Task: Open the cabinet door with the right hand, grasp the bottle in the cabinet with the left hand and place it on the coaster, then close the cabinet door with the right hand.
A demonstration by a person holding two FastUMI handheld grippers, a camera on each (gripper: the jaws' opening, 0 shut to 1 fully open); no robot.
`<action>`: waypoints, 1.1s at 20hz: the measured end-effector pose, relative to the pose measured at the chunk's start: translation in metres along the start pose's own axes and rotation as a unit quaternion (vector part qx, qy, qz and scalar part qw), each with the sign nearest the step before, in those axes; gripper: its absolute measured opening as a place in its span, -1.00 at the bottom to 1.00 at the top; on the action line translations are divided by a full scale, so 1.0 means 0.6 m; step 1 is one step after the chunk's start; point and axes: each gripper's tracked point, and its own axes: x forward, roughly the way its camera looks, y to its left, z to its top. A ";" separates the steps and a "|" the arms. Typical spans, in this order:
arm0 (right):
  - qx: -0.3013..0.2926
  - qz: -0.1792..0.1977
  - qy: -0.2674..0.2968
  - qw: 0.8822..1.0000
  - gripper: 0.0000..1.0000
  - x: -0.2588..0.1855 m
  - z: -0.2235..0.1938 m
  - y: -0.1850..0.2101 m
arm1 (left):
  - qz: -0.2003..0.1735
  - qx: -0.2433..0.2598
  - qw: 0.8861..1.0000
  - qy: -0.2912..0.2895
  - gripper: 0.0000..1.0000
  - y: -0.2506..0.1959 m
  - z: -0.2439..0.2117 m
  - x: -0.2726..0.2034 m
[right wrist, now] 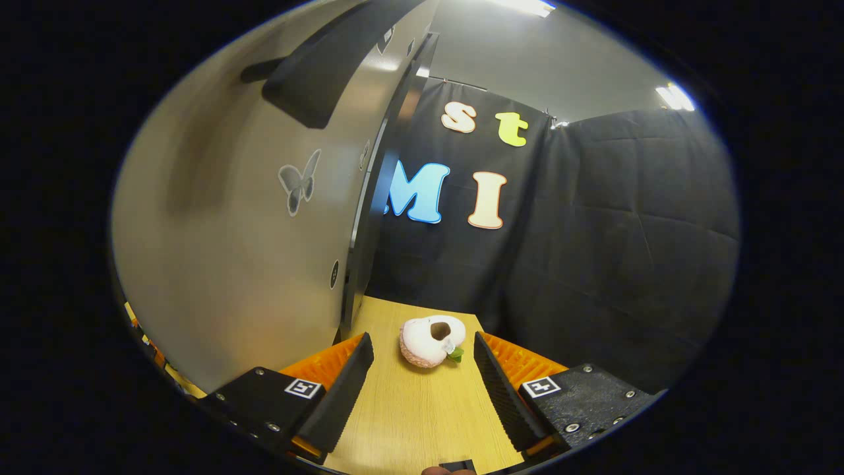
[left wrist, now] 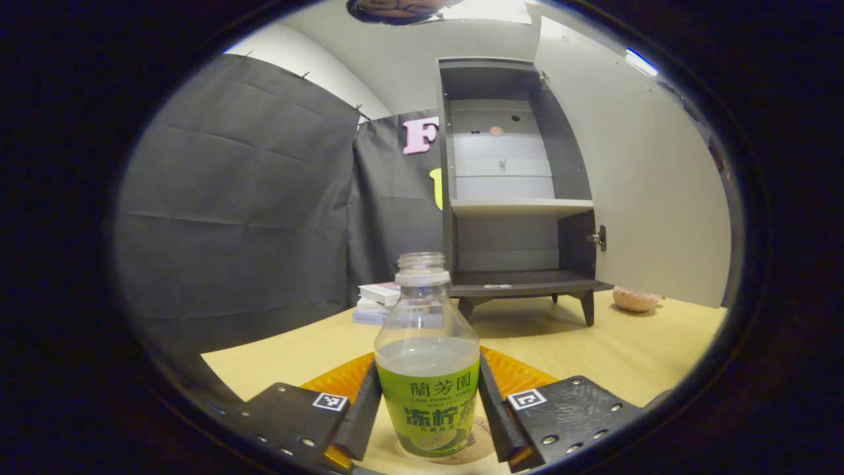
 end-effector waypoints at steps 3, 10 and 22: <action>-0.001 0.004 0.001 1.000 0.88 0.000 0.003 0.002 | 0.004 0.001 1.000 0.003 0.56 0.000 -0.001 0.004; -0.006 0.009 0.004 1.000 0.91 -0.001 0.002 0.003 | -0.009 -0.015 1.000 -0.012 0.67 -0.014 0.038 0.000; 0.051 -0.023 -0.026 0.998 0.91 -0.018 0.049 -0.045 | -0.042 0.031 0.996 -0.073 0.66 -0.009 0.281 0.019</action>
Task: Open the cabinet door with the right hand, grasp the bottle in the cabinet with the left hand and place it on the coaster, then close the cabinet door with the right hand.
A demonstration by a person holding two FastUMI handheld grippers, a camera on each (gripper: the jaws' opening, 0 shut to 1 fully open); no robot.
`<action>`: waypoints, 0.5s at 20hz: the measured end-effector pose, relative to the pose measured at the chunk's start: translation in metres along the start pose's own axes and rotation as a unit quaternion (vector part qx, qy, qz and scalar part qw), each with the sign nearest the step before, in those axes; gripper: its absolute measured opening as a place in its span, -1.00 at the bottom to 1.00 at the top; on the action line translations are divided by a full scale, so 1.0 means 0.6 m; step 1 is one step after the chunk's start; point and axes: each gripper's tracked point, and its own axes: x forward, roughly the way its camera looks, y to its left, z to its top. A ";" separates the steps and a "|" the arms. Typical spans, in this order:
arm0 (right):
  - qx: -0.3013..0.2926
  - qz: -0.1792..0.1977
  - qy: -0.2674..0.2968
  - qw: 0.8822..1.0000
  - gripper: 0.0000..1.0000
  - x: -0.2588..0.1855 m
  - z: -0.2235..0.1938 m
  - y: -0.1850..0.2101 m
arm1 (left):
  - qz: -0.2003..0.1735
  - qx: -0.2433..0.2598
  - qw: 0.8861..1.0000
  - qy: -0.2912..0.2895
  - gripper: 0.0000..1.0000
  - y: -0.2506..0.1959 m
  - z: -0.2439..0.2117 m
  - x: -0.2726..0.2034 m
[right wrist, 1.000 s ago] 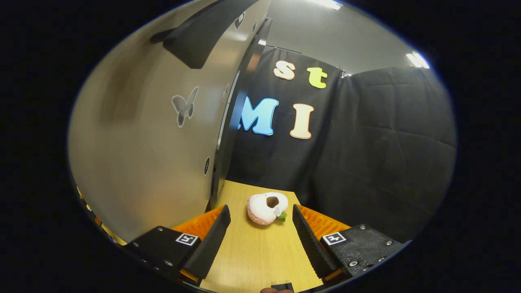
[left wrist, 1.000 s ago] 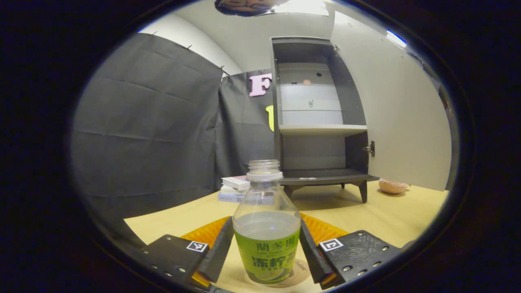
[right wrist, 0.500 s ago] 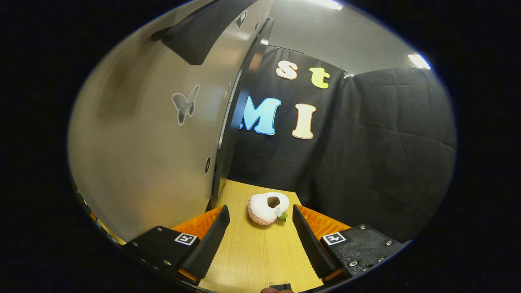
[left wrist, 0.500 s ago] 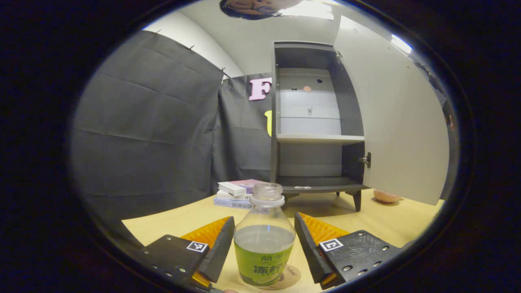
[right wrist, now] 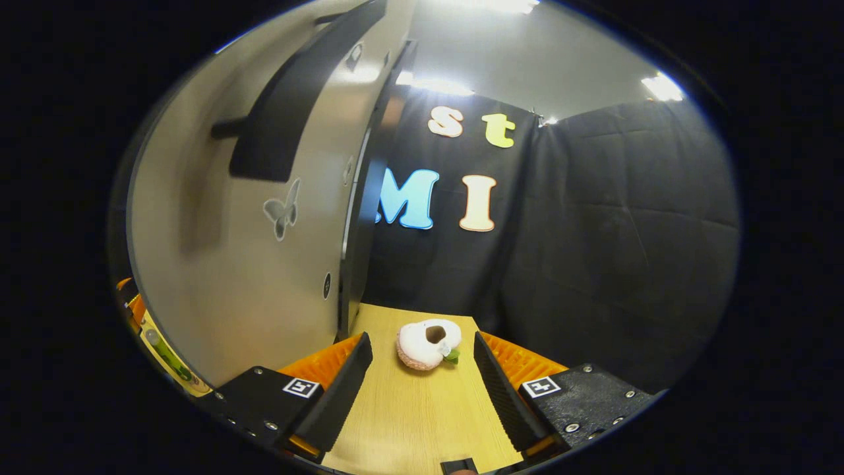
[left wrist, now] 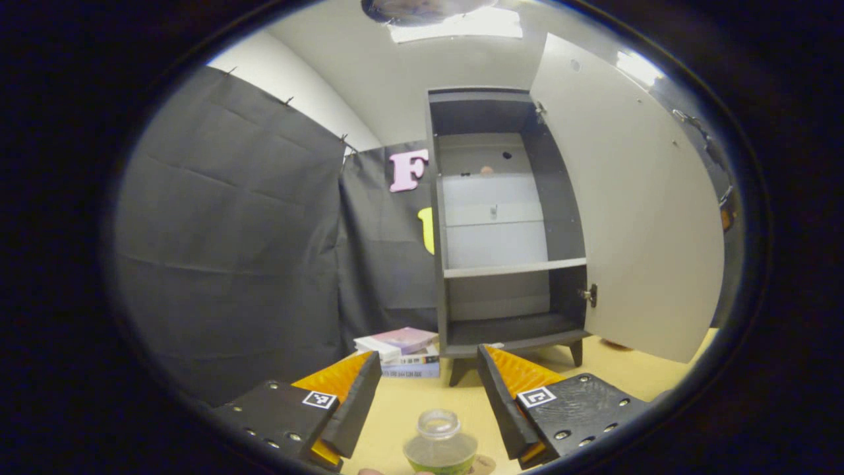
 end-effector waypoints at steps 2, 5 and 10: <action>0.007 -0.012 -0.007 1.000 0.91 -0.007 0.008 -0.015 | -0.015 0.002 1.000 -0.019 0.66 -0.013 0.061 0.019; 0.010 -0.040 -0.018 0.999 0.92 -0.033 0.029 -0.052 | -0.039 -0.014 0.999 -0.036 0.73 -0.030 0.143 0.056; 0.051 -0.039 -0.040 0.997 0.91 -0.049 0.075 -0.067 | -0.058 -0.040 0.996 -0.049 0.66 -0.042 0.256 0.103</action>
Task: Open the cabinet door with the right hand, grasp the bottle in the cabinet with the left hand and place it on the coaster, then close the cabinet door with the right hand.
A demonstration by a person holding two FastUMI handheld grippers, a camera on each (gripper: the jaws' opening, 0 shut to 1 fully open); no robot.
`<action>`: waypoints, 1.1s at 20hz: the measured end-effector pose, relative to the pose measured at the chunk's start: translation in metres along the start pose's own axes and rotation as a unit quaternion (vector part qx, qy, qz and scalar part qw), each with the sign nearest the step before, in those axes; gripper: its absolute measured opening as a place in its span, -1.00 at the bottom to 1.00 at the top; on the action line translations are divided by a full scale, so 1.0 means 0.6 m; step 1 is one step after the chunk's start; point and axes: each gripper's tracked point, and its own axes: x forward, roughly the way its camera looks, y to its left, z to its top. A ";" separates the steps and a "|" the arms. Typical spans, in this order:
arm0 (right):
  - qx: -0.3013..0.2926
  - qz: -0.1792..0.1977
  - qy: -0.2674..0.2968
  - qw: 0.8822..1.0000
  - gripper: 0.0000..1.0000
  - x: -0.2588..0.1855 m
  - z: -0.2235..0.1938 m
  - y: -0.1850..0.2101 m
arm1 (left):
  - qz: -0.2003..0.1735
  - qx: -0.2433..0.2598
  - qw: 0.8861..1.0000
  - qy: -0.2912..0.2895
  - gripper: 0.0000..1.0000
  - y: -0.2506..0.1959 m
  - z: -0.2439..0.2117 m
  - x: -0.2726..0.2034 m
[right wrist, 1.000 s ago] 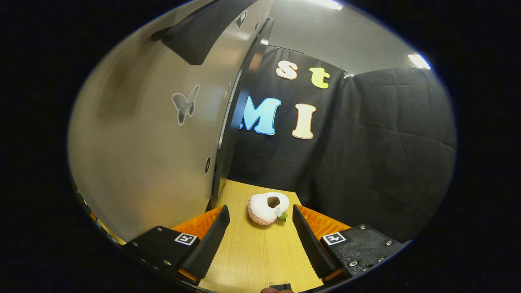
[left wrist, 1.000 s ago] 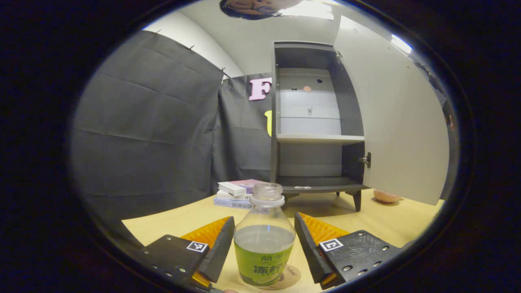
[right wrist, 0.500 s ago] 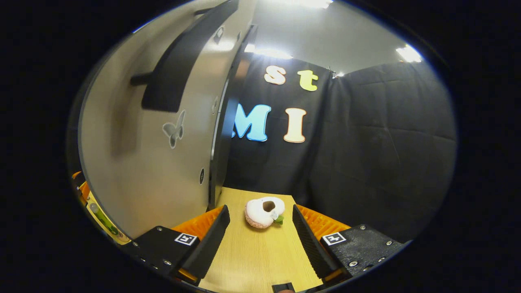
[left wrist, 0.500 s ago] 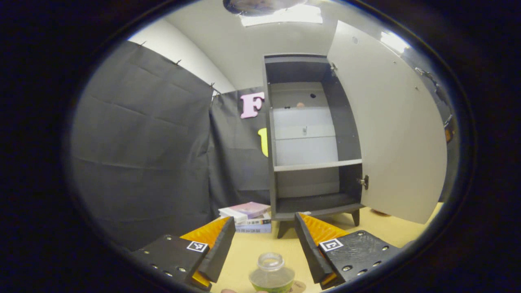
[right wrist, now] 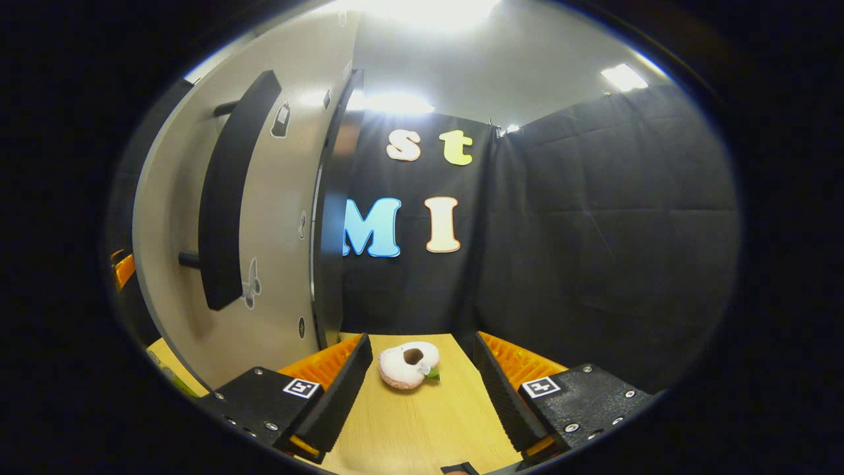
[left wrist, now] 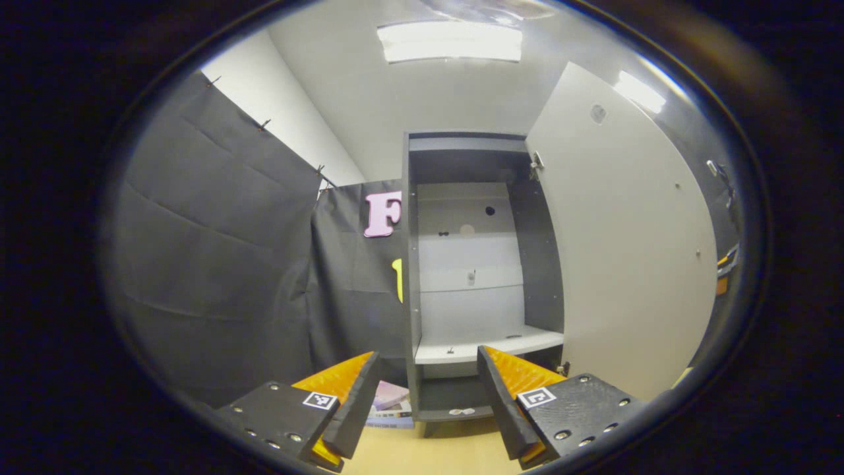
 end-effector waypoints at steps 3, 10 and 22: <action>0.021 0.028 0.007 0.999 0.90 -0.007 0.024 0.011 | 0.003 0.001 1.000 0.010 0.66 0.000 0.027 0.014; 0.123 0.151 0.016 0.981 0.89 -0.020 0.079 0.025 | -0.006 -0.002 0.999 0.036 0.77 -0.045 0.078 0.046; 0.090 0.288 0.014 0.953 0.89 -0.059 0.117 0.104 | -0.009 0.011 0.999 0.041 0.66 -0.079 0.068 0.076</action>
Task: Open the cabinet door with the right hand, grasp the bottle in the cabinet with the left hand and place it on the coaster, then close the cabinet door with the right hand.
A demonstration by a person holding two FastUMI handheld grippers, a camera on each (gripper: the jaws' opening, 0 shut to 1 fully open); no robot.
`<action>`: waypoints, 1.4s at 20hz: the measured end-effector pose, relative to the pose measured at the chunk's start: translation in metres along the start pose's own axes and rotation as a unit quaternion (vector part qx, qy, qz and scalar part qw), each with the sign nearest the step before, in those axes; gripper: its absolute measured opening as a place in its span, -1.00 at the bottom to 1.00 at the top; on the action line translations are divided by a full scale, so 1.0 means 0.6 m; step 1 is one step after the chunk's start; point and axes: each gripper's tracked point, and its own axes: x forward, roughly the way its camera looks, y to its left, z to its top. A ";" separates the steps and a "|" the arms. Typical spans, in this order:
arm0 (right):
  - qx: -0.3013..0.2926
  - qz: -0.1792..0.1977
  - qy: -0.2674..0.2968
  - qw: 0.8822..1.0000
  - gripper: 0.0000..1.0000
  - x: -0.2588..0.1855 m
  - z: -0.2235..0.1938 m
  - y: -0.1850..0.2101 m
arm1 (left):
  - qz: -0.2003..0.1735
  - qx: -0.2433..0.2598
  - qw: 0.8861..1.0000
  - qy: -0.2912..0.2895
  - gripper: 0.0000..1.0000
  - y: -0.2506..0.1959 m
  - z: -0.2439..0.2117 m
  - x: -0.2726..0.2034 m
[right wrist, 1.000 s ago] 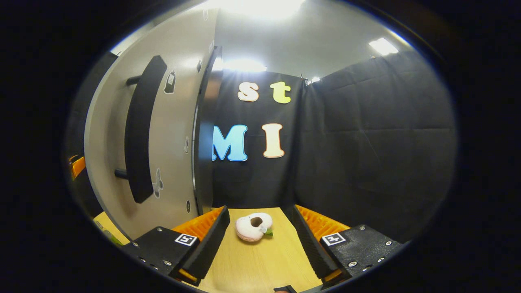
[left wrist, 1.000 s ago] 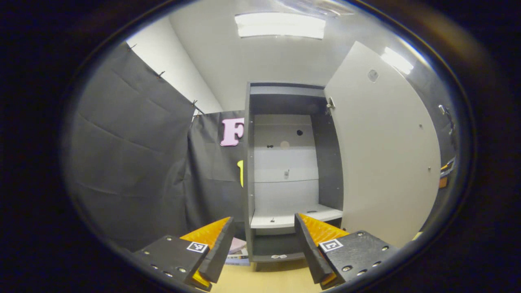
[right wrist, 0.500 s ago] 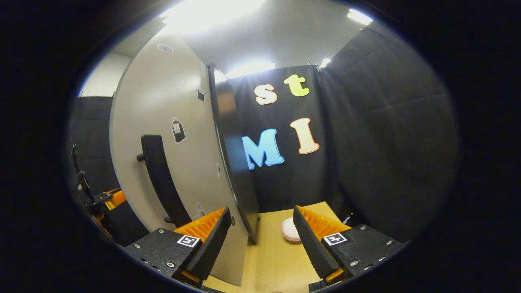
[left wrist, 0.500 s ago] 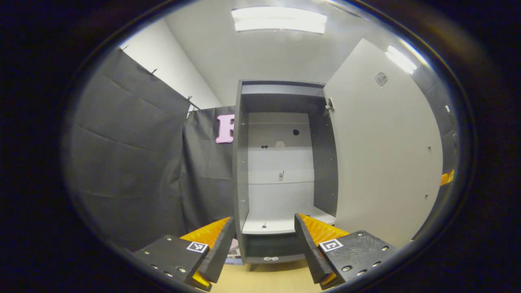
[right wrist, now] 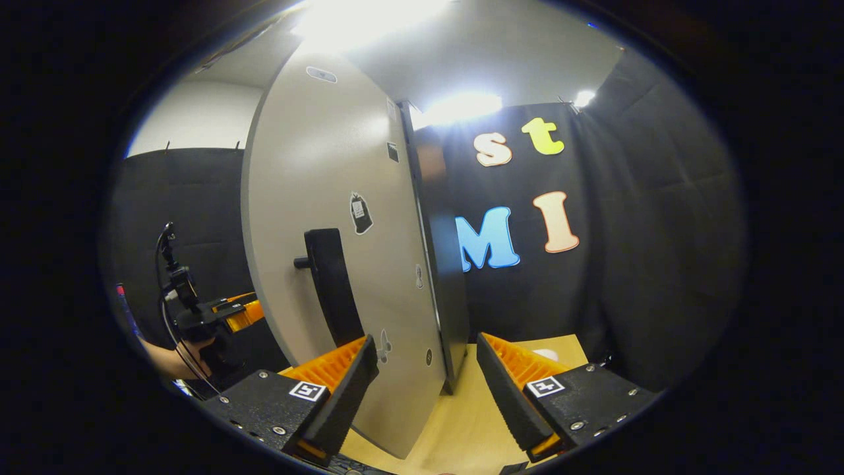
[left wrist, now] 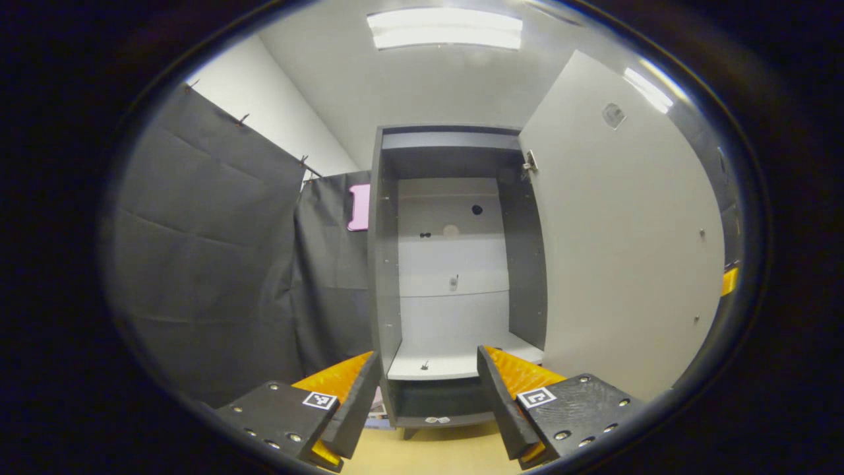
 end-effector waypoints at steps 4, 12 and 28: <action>-0.033 -0.013 0.004 0.999 0.88 0.009 0.001 0.026 | -0.025 -0.003 1.000 0.002 0.67 0.010 -0.010 0.023; -0.019 0.006 0.011 1.000 0.77 0.026 -0.016 0.118 | -0.035 0.003 0.999 0.026 0.66 0.063 -0.038 0.017; -0.002 0.062 0.019 0.998 0.87 0.097 -0.029 0.229 | 0.016 0.037 0.997 0.065 0.78 0.177 -0.059 0.019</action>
